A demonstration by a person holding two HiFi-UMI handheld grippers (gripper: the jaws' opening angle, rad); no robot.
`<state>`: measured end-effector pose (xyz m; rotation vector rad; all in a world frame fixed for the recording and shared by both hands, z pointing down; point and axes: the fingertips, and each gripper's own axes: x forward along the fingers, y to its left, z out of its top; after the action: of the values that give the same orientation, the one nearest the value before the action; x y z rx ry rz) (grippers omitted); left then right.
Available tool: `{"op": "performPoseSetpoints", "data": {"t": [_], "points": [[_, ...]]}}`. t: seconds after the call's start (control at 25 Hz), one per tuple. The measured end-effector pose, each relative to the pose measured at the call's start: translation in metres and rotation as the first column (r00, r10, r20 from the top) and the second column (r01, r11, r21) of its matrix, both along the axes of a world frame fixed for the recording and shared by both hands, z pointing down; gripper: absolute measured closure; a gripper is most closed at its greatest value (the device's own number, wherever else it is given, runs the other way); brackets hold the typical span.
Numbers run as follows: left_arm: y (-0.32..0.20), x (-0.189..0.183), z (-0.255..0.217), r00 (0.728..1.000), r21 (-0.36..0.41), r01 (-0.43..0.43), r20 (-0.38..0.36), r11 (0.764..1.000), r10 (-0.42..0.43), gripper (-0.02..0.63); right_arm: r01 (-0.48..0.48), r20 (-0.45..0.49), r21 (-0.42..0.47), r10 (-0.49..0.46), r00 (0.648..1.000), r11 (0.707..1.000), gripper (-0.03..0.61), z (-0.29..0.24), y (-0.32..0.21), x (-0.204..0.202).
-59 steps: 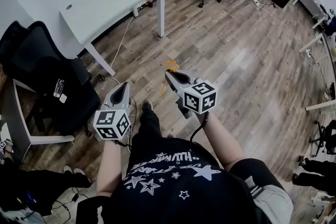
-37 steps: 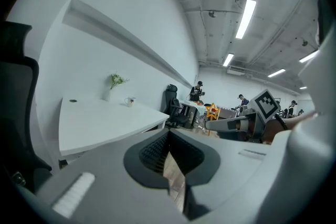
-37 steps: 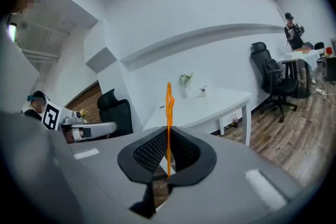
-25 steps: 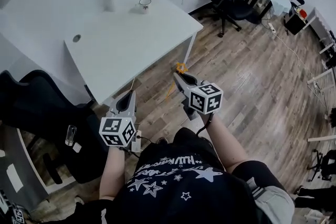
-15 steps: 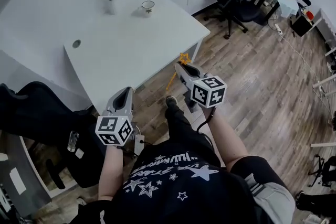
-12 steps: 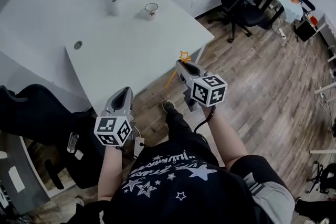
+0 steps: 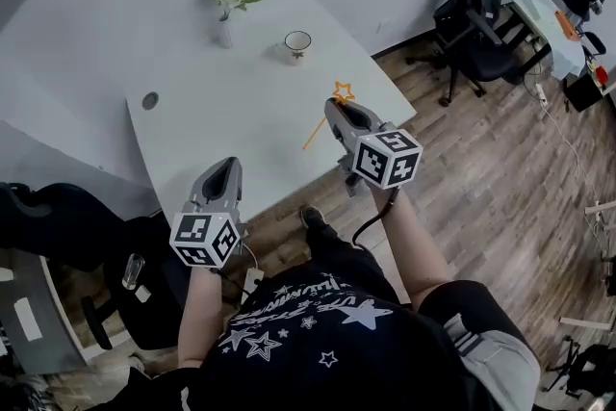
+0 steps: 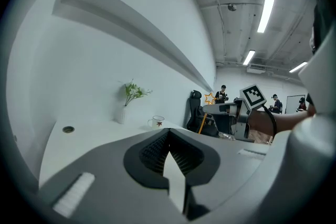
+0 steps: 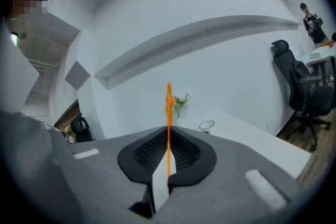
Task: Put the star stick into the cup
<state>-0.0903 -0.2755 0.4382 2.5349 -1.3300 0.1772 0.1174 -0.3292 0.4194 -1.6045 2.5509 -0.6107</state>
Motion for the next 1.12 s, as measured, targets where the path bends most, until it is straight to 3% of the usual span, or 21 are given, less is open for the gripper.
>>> {"op": "performPoseSetpoints", "data": {"t": [0.48, 1.12], "points": [[-0.111, 0.039, -0.017, 0.999, 0.038, 0.054, -0.007, 0.998, -0.054, 0.611, 0.058, -0.016, 0.080, -0.057, 0.998, 0.995, 0.546, -0.037, -0.125, 0.033], [-0.203, 0.057, -0.020, 0.994, 0.052, 0.112, 0.009, 0.992, -0.113, 0.611, 0.068, -0.014, 0.150, -0.067, 0.998, 0.986, 0.548, -0.058, -0.248, 0.056]]}}
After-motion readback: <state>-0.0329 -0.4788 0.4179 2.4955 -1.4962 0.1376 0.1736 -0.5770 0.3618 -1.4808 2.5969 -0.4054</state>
